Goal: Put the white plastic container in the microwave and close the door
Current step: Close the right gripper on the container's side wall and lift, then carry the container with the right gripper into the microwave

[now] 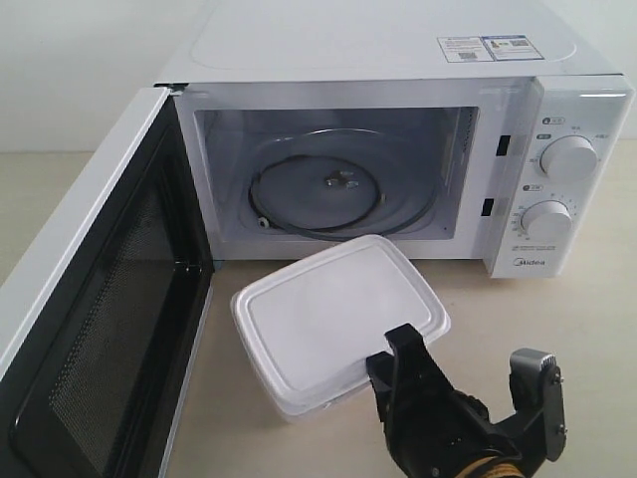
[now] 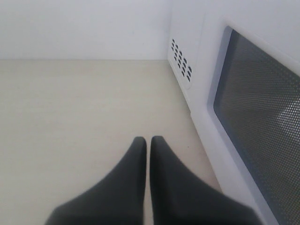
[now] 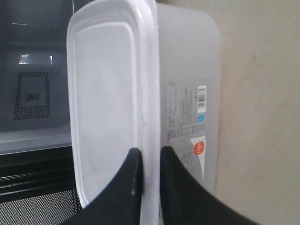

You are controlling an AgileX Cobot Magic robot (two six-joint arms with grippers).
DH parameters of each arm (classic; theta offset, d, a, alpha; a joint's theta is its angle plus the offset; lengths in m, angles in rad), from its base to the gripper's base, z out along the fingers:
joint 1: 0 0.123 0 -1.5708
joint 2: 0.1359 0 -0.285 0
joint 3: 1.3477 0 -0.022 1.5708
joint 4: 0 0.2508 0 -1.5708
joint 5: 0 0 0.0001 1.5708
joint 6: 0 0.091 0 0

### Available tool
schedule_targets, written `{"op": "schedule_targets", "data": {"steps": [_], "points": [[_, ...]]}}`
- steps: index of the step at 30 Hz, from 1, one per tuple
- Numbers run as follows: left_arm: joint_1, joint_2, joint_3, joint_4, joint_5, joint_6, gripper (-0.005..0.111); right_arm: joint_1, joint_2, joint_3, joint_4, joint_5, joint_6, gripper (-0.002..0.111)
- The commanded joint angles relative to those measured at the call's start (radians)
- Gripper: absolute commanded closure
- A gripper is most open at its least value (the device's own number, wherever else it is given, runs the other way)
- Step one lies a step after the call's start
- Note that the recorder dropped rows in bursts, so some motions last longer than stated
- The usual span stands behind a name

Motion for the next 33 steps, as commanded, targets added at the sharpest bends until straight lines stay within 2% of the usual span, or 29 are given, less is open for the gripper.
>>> {"op": "schedule_targets", "data": {"steps": [1, 8, 16, 24, 33], "points": [[0.004, -0.002, 0.004, 0.002, -0.002, -0.008, 0.103, 0.008, 0.001, 0.034, -0.038, -0.038, 0.04, 0.108], [0.004, -0.002, 0.004, 0.002, -0.002, -0.008, 0.103, 0.008, -0.021, 0.036, -0.064, -0.038, 0.048, 0.108], [0.004, -0.002, 0.004, 0.002, -0.002, -0.008, 0.103, 0.008, -0.16, 0.028, -0.055, -0.038, -0.086, 0.108], [0.004, -0.002, 0.004, 0.002, -0.002, -0.008, 0.103, 0.006, -0.172, -0.101, 0.074, -0.038, -0.239, 0.108], [0.004, -0.002, 0.004, 0.002, -0.004, -0.008, 0.103, -0.071, -0.172, -0.214, 0.092, 0.056, -0.337, 0.108]]}}
